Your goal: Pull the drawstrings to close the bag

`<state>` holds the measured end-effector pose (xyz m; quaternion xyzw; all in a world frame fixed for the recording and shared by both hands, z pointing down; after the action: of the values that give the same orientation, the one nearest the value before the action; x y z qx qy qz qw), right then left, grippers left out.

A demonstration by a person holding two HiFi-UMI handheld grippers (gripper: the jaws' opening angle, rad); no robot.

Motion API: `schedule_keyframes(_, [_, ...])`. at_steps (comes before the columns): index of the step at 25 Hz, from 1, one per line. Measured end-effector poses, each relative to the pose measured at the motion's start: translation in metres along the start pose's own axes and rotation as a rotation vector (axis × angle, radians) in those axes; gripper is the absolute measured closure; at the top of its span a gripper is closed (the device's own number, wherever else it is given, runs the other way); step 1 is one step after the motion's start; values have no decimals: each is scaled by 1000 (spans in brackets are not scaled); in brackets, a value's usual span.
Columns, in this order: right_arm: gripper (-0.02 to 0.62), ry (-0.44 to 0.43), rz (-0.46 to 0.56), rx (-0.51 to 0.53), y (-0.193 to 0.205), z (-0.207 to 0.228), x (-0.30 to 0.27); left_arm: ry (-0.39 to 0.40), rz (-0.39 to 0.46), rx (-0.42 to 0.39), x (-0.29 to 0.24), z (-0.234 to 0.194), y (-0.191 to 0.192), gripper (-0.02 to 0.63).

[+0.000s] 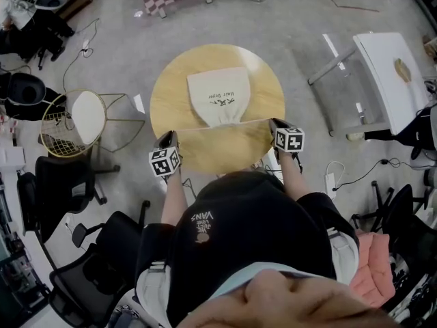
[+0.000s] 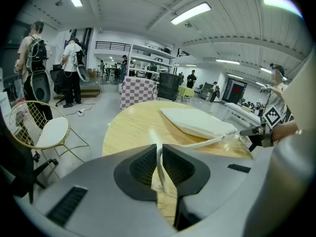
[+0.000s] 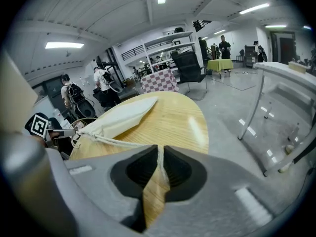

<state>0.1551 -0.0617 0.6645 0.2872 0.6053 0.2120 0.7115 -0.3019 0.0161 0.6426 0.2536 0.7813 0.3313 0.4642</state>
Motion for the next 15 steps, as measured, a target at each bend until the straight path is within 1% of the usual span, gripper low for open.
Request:
schedule_keyframes(1, [558, -11, 8, -10, 0, 1, 0, -3, -1, 2, 1, 0, 1, 558])
schedule_keyframes(3, [524, -24, 19, -25, -3, 3, 2, -11, 4, 11, 4, 1, 2, 557])
schedule_keyframes(13, [517, -44, 27, -44, -3, 3, 4, -27, 23, 28, 11, -1, 8, 557])
schedule_keyframes(15, [472, -50, 27, -42, -2, 4, 5, -28, 23, 24, 13, 0, 10, 557])
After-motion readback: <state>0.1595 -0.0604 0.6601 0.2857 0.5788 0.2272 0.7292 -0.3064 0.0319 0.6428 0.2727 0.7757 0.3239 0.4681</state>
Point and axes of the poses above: the fingertips, and each gripper's own axes: x backward along the fingers, z to its right, y out of its underside, the point moved 9 cm from there along x, backward along the fingers, and after that the axes turned 15 degrees about y, right-handed, at the moved point
